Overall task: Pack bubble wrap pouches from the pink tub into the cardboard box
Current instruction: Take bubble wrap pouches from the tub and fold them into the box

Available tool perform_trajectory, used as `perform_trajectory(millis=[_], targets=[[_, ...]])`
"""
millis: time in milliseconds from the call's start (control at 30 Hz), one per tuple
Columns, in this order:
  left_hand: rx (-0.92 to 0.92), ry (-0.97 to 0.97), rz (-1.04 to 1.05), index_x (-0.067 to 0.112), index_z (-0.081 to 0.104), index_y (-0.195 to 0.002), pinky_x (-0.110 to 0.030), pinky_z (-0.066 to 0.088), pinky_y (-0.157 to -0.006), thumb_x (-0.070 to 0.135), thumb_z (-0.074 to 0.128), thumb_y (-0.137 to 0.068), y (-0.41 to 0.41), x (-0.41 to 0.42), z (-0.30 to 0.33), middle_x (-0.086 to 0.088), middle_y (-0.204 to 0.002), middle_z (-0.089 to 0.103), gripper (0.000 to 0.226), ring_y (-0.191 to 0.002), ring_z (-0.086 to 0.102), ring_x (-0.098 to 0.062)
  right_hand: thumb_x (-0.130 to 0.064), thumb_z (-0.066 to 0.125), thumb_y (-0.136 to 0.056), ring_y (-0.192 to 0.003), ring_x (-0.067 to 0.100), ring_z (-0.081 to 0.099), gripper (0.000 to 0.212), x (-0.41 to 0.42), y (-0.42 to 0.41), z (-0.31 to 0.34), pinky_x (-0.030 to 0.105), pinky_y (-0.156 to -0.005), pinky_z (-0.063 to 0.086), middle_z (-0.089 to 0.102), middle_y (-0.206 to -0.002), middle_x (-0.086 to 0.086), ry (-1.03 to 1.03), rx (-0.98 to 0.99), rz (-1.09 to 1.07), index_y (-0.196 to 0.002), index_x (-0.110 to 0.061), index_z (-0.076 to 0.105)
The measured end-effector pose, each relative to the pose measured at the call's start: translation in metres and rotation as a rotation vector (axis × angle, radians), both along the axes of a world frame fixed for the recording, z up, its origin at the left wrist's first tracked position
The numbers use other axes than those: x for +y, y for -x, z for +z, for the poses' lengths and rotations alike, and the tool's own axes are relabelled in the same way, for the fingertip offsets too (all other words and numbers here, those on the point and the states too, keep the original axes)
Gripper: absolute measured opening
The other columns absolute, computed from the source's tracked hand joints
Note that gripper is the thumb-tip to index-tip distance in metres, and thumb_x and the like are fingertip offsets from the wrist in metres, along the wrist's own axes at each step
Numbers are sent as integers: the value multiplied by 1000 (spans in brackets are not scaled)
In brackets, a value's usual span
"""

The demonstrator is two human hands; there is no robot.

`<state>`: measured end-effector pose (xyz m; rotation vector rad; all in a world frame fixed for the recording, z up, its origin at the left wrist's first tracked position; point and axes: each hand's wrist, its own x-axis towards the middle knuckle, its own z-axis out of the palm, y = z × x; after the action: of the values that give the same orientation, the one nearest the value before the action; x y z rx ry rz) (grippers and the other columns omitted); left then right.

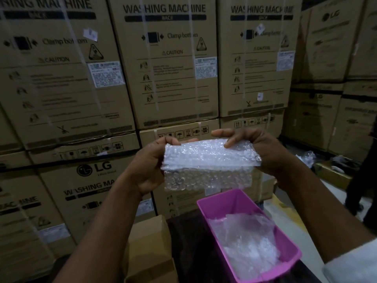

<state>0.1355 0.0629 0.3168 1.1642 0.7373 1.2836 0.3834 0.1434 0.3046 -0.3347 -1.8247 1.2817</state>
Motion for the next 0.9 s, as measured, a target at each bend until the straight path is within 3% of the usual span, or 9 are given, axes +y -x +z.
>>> perform_trajectory(millis=[100,200,367,433,500,600,700,800,900], targets=[[-112,56,-69,10,62,-84,-41,55,-75,22,42,-79,6,0,-2,-15,-110,66,23,-104,60,-35,16,60,-78,-125,14,54,31,2,-3,-1,30,-96,50,65,-126,-5,-235,-122,-92,-85,-10,73],[48,14,26,13,59,-91,-32,57,-63,16,62,-83,6,-2,-4,-8,-95,68,10,-80,68,-21,17,59,-80,-128,11,51,36,3,-3,-2,32,-102,47,61,-130,-8,-361,-186,-133,-93,-14,72],[134,-29,233,12,56,-79,-29,56,-50,-17,52,-82,2,-2,-9,-6,-82,66,30,-65,65,-19,18,28,-77,-137,35,37,66,-2,-6,-6,69,-104,31,45,-147,5,-65,9,101,-117,-20,66],[74,-9,269,13,56,-77,-28,55,-47,-14,49,-86,4,-2,-8,-7,-81,65,29,-63,64,-18,17,25,-68,-139,35,34,80,-7,-8,-9,65,-102,37,34,-153,6,11,102,246,-131,-22,57],[6,39,284,13,56,-77,-27,53,-46,-11,46,-88,9,-2,-8,-8,-81,64,29,-61,64,-18,23,31,-72,-144,24,28,85,-17,-9,-16,50,-104,43,22,-159,-2,-180,0,108,-141,-25,44],[-4,87,286,13,57,-78,-28,54,-48,-8,45,-89,15,-4,-9,-10,-81,65,27,-60,65,-20,1,60,-79,-149,22,10,77,-24,-3,-28,41,-111,37,4,-162,5,-715,-167,-199,-145,-18,26],[11,91,275,12,58,-80,-27,54,-47,-11,44,-89,14,-5,-10,-8,-79,67,28,-59,66,-18,-7,72,-76,-147,33,18,74,-23,9,-28,54,-106,40,12,-158,15,-867,-99,-282,-139,-20,34],[41,87,246,14,60,-84,-30,56,-52,-12,46,-85,12,-8,-10,-9,-89,66,30,-68,65,-20,2,74,-73,-141,32,32,91,-19,17,-23,51,-102,46,31,-151,15,-768,-4,-261,-143,-33,27],[69,80,226,15,63,-99,-32,56,-59,-14,51,-77,13,-11,-9,-9,-107,62,38,-81,63,-23,-4,65,-79,-123,23,52,53,-15,15,-18,40,-95,52,54,-124,5,-903,-44,-361,-125,-23,48]])
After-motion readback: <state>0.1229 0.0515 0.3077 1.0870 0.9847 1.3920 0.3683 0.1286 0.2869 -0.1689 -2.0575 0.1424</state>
